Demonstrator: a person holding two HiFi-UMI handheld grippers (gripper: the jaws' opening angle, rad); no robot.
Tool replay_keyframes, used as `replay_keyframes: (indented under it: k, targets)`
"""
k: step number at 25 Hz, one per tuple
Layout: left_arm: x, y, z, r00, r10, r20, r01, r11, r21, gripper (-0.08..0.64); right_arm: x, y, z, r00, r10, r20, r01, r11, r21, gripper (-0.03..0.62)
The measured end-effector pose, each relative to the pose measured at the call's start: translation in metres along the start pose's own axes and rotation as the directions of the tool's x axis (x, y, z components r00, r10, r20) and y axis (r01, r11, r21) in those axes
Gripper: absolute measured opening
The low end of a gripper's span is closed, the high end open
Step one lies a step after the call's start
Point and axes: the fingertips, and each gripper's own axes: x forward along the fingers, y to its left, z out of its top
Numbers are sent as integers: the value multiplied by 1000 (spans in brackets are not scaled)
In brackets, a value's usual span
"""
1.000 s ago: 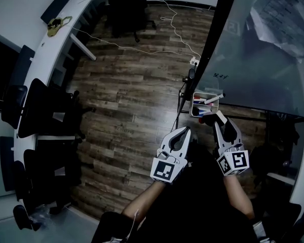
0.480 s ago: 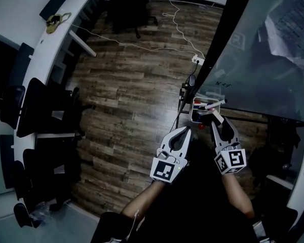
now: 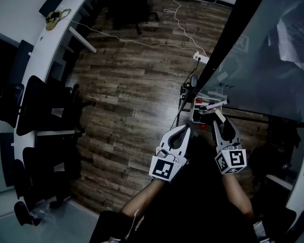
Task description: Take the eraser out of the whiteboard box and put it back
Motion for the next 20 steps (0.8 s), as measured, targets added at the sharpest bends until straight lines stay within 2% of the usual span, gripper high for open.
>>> replay_keyframes:
  k: [6,14,20]
  targets:
    - [3,-1,0,1000,-7,1,7,1000,-3,6,-3,-3,2,1000,-19,2,19,999,-32,177]
    - [6,-1,-2,1000,-9,0,9,1000,-13,6,4,1,3,999,37,4,-37,994,-100,178]
    - [9,2,-3,1000,-3,0,3,1000,-18,6,8,2,2,998,65,4,-64,992,-110,178]
